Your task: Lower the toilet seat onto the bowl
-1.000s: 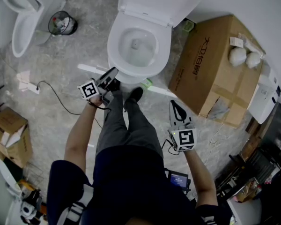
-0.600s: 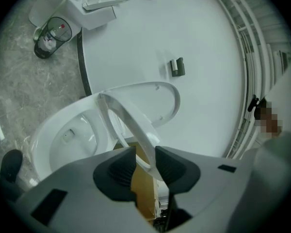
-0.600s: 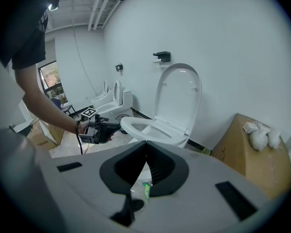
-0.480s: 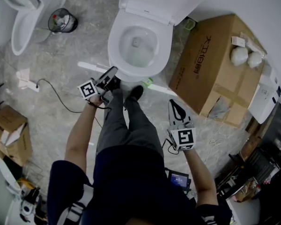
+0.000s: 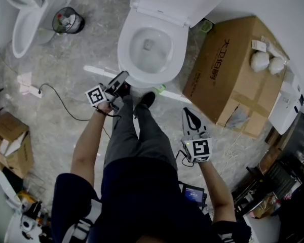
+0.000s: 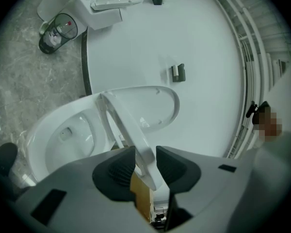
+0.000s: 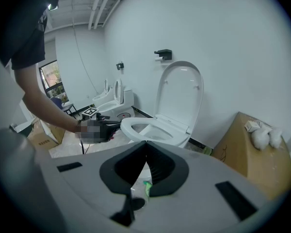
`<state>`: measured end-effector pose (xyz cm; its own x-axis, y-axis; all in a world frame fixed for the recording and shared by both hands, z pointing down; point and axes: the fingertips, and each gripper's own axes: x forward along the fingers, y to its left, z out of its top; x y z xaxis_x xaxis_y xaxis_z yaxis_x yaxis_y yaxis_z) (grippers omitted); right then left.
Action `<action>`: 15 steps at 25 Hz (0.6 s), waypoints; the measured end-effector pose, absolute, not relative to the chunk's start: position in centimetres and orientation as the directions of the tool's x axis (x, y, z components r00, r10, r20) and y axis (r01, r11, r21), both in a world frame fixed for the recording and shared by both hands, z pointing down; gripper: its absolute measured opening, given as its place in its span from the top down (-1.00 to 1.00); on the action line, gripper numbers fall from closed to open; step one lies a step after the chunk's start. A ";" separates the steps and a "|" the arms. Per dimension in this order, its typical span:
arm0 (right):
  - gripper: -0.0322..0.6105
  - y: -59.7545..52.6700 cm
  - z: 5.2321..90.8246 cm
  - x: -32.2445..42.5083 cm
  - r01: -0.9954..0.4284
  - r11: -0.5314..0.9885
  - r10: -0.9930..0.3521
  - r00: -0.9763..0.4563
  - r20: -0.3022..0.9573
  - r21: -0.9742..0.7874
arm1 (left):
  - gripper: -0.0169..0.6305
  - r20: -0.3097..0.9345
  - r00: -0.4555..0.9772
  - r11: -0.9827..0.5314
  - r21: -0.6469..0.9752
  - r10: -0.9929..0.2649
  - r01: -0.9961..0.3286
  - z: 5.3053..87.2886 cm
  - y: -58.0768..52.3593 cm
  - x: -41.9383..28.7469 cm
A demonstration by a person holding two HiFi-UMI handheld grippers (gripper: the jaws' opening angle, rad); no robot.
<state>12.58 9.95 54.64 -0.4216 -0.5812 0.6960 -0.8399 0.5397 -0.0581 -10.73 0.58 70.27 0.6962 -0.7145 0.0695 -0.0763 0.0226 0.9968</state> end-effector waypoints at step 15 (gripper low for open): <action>0.84 10.2 55.1 12.1 -0.835 0.546 -0.571 -0.426 0.702 -0.062 | 0.48 0.189 0.671 0.118 0.982 -0.716 -0.150 72.5 1.4 -10.9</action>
